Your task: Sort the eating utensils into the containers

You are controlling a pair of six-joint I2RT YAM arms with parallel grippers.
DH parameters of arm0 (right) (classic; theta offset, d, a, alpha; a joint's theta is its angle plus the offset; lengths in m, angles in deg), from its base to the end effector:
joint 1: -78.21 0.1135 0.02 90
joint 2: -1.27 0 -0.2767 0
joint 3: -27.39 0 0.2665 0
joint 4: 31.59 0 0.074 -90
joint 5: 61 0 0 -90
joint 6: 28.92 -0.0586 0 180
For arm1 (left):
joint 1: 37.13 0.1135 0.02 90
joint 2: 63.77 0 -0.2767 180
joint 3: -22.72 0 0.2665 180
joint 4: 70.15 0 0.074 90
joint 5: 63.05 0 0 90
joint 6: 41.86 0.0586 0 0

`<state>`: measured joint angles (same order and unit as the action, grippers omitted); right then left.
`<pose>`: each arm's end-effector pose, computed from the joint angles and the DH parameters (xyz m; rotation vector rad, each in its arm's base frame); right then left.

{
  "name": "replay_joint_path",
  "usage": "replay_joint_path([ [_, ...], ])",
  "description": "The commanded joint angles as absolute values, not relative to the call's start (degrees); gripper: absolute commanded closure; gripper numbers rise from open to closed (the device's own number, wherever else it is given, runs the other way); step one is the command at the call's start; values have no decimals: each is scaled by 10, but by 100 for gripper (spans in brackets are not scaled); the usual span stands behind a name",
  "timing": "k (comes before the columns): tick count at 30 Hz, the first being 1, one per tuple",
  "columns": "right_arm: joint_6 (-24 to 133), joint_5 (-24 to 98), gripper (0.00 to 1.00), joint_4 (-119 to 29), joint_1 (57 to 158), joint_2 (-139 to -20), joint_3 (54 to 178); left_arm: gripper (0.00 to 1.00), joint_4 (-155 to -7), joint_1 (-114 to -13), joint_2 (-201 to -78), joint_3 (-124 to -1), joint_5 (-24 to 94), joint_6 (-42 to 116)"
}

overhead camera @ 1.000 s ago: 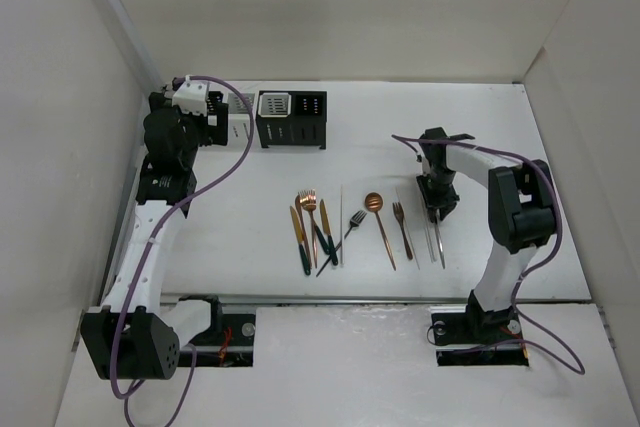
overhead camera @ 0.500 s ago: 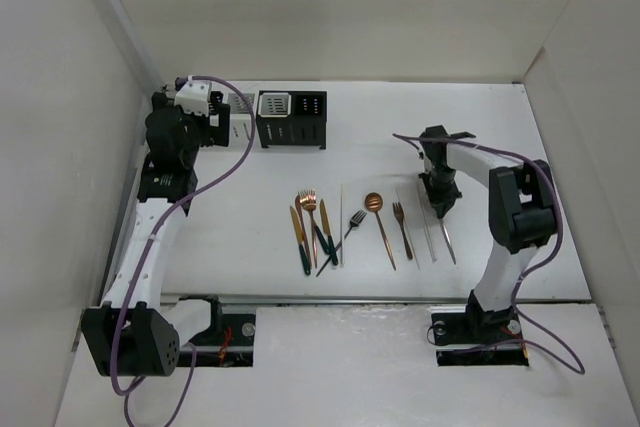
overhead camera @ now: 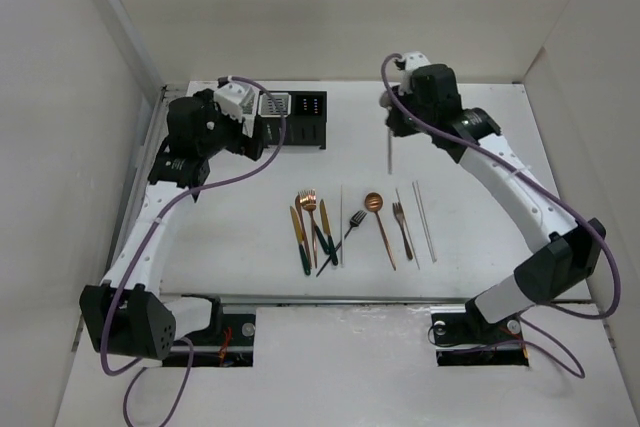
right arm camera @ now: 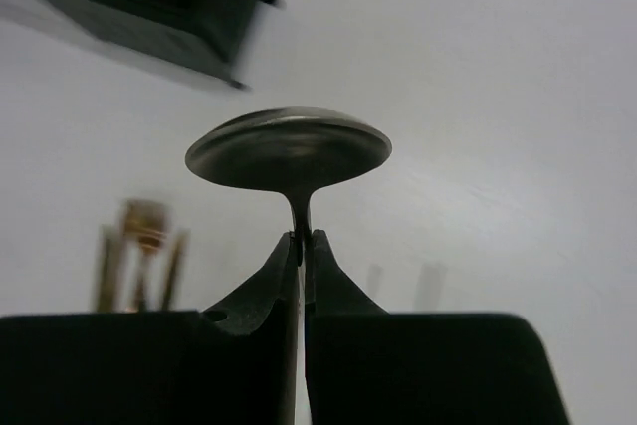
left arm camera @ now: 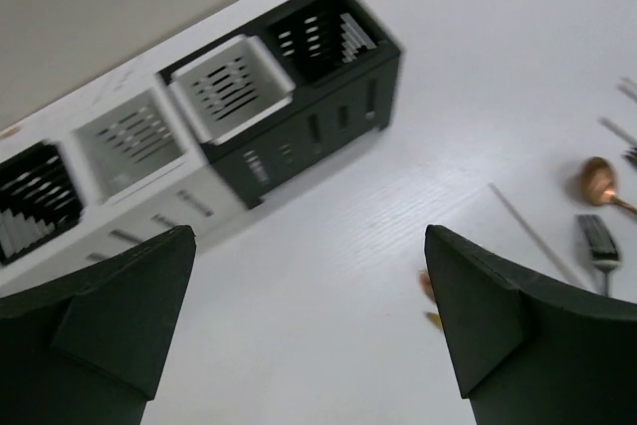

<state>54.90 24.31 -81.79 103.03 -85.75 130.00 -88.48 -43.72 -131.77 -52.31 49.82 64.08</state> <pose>0.3390 0.1515 0.3862 -0.3069 2.1592 0.2198 0.3017 -0.0578 0.3776 0.6209 1.6448 -0.2337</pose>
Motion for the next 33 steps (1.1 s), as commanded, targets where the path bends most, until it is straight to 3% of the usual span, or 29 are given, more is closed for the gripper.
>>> replay_joint_path([
  [1,482,356,100,-620,1090,-879,1323,0,-909,-471,-1331,-587,615,640],
  [3,471,387,100,-544,1126,-907,1344,0,-917,-485,-1340,-604,641,640],
  [9,443,474,100,-521,1161,-974,1432,0,-893,-510,-1353,-617,668,618],
  [21,388,506,100,-459,1199,-997,1424,0,-846,-515,-1358,-584,671,607],
  [23,388,511,100,-459,1205,-1002,1424,4,-833,-515,-1358,-579,671,602],
  [25,388,511,100,-459,1205,-1008,1424,14,-827,-515,-1358,-579,666,593],
  [26,388,511,100,-459,1205,-1008,1419,36,-819,-515,-1364,-579,660,585],
  [30,388,517,100,-459,1205,-1013,1419,77,-813,-515,-1370,-584,639,574],
  [31,388,517,100,-459,1205,-1018,1424,94,-813,-515,-1377,-584,639,568],
  [32,388,517,100,-459,1205,-1018,1424,100,-813,-515,-1377,-584,631,568],
  [33,388,517,100,-459,1205,-1025,1424,100,-813,-515,-1377,-584,623,568],
])
